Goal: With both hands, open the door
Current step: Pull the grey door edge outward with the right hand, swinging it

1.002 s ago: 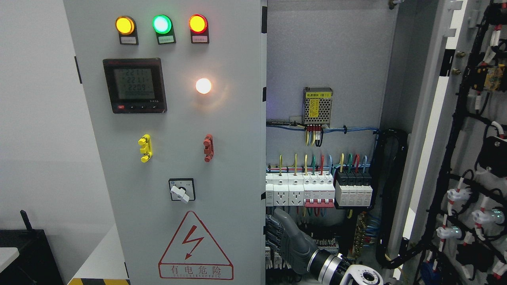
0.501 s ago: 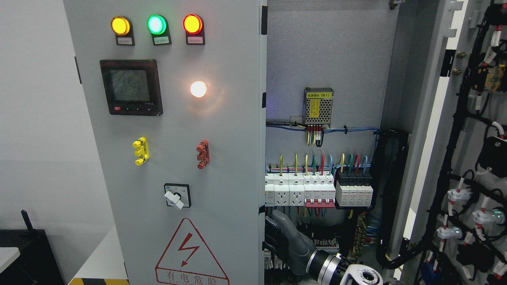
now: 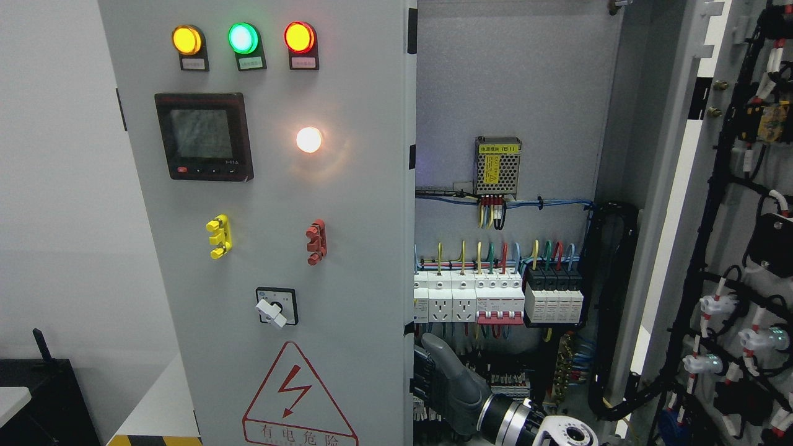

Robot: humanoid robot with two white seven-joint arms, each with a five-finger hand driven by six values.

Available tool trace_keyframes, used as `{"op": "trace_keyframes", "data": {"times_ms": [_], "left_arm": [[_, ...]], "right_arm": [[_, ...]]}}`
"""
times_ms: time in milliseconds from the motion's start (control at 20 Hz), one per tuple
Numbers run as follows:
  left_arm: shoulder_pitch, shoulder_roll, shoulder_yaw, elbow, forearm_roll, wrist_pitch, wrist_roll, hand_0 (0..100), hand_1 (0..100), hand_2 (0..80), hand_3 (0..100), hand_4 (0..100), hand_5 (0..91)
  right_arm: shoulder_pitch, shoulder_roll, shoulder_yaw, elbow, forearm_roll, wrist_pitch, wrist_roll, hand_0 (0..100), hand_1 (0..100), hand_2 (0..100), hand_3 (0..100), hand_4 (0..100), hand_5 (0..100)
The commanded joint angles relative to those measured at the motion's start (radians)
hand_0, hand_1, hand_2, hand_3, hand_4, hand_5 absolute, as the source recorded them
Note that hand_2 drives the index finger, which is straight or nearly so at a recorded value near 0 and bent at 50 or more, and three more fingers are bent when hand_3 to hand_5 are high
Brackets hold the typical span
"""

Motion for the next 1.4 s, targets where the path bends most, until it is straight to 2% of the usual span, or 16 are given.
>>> {"op": "trace_keyframes", "data": {"times_ms": [0,100,651,801,1202,1352], "left_arm": [[0.000,0.000,0.000,0.000,0.000,0.000,0.000,0,0,0.0,0,3,0.0],[0.000,0.000,0.000,0.000,0.000,0.000,0.000,0,0,0.0,0,3,0.0],[0.000,0.000,0.000,0.000,0.000,0.000,0.000,0,0,0.0,0,3,0.0],[0.000,0.000,0.000,0.000,0.000,0.000,0.000,0,0,0.0,0,3,0.0],[0.000,0.000,0.000,0.000,0.000,0.000,0.000,0,0,0.0,0,3,0.0],[0.000,0.000,0.000,0.000,0.000,0.000,0.000,0,0,0.0,0,3,0.0]], "right_arm": [[0.005,0.006,0.012,-0.021,-0.001,0.000,0.011,11,0,0,0,0,0],[0.011,0.006,0.025,-0.032,-0.001,0.000,0.029,11,0,0,0,0,0],[0.054,0.010,0.026,-0.078,-0.002,0.001,0.034,11,0,0,0,0,0],[0.058,0.010,0.026,-0.091,-0.002,0.001,0.051,11,0,0,0,0,0],[0.080,0.010,0.028,-0.139,-0.004,0.001,0.057,11,0,0,0,0,0],[0.092,0.010,0.037,-0.159,-0.037,0.003,0.077,11,0,0,0,0,0]]}}
